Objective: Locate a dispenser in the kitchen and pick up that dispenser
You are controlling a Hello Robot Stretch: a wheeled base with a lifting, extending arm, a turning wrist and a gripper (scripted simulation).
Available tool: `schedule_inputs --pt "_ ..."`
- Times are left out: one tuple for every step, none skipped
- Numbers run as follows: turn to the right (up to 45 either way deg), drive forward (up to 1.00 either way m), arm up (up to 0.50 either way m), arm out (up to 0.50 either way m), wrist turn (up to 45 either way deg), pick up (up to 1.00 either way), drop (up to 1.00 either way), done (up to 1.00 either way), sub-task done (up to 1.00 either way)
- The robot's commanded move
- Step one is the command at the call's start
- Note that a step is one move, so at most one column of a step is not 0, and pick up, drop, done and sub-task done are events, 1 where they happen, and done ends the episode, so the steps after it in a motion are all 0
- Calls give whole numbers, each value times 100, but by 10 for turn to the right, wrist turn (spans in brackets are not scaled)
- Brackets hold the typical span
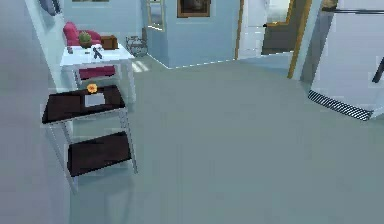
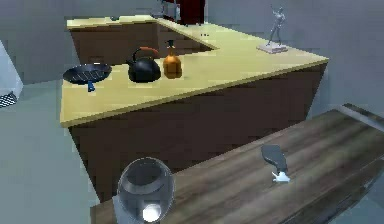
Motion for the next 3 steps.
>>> schedule_inputs --pt "-270 0 0 0 0 0 0 0 0" --pt "0 30 0 0 0 0 0 0 0" --pt "450 0 0 0 0 0 0 0 0"
